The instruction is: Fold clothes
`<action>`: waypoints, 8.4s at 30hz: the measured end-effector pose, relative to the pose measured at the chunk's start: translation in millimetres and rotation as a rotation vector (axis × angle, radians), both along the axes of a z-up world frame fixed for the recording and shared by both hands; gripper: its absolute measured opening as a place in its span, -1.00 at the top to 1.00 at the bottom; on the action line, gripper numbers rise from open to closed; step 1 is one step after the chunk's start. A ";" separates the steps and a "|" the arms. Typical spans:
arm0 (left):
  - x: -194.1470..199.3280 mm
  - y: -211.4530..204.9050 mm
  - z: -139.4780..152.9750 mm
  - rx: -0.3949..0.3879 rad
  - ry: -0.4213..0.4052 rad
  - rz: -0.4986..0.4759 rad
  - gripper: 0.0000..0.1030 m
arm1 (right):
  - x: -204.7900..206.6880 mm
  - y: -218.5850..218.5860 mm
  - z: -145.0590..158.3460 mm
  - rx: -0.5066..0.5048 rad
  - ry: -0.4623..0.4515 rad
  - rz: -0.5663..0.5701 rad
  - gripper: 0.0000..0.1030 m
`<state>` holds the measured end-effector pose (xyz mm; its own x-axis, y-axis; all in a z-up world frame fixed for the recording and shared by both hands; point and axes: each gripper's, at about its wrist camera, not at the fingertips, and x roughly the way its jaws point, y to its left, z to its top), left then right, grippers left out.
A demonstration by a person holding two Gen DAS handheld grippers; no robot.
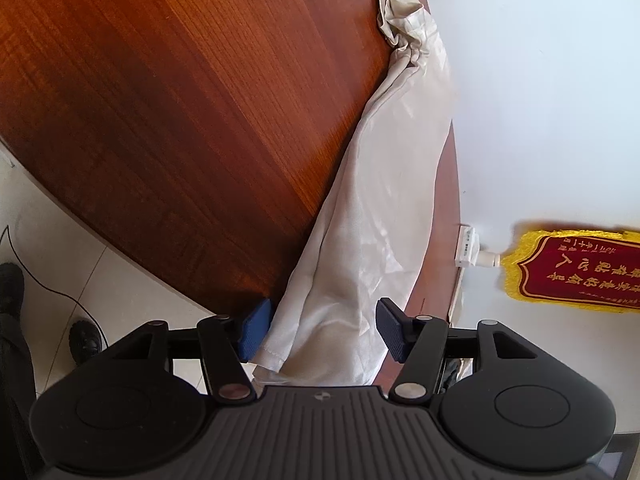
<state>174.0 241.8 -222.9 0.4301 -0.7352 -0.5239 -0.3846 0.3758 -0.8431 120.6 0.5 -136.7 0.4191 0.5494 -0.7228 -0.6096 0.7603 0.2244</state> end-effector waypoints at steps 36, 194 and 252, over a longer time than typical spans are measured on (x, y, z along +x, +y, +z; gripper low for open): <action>7.5 -33.9 39.3 0.466 -0.058 -0.146 0.96 | -3.7 -201.3 -59.2 -0.005 0.138 -0.387 -0.27; 261.3 -120.0 71.7 0.855 -0.348 -0.470 0.42 | 388.8 -37.5 -17.1 -0.252 0.011 -0.315 0.00; 364.3 -83.1 74.6 0.774 -0.394 -0.239 0.42 | 426.1 -64.0 -12.4 -0.165 -0.161 -0.274 -0.22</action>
